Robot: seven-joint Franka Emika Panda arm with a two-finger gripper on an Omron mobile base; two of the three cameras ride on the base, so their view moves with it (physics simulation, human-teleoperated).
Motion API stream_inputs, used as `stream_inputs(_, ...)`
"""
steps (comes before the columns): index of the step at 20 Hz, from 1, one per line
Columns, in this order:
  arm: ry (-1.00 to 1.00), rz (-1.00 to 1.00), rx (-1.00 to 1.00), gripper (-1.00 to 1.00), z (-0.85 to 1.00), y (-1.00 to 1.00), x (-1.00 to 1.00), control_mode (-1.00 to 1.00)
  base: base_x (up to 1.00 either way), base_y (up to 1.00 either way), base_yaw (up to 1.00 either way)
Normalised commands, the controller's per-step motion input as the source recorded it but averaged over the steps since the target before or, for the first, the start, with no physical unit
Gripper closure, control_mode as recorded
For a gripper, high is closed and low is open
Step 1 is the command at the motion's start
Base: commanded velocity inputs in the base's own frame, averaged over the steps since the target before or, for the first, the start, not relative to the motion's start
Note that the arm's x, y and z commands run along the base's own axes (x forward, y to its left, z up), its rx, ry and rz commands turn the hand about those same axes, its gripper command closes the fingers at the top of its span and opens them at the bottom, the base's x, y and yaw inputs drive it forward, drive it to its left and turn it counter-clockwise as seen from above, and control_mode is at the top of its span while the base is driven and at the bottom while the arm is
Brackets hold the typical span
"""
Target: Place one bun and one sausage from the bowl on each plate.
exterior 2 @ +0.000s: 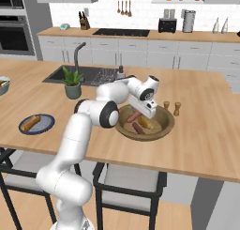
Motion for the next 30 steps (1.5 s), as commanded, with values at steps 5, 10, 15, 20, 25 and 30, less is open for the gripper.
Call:
stream_inputs(5, 0.00, 0.00, 0.00, 1.00, -0.58, 0.15, 0.00, -1.00, 0.00, 0.00, 0.00)
stream_inputs(10, -0.13, 0.04, 0.00, 1.00, -0.02, 0.08, -0.42, -1.00, 0.00, 0.00, 0.00)
stream_inputs(15, -0.35, 0.00, 0.00, 1.00, 0.73, 0.07, -0.91, -1.00, 0.00, 0.00, 0.00)
stream_inputs(20, -0.30, 0.00, 0.00, 1.00, 1.00, 0.66, -0.97, -1.00, 0.00, 0.00, 0.00)
stream_inputs(25, -0.18, 0.03, -0.06, 1.00, 0.83, 1.00, -1.00, -1.00, 0.00, 0.00, 0.00)
stream_inputs(30, -0.09, 0.13, -0.12, 1.00, 0.30, 1.00, -0.79, -1.00, 0.00, 0.00, 0.00)
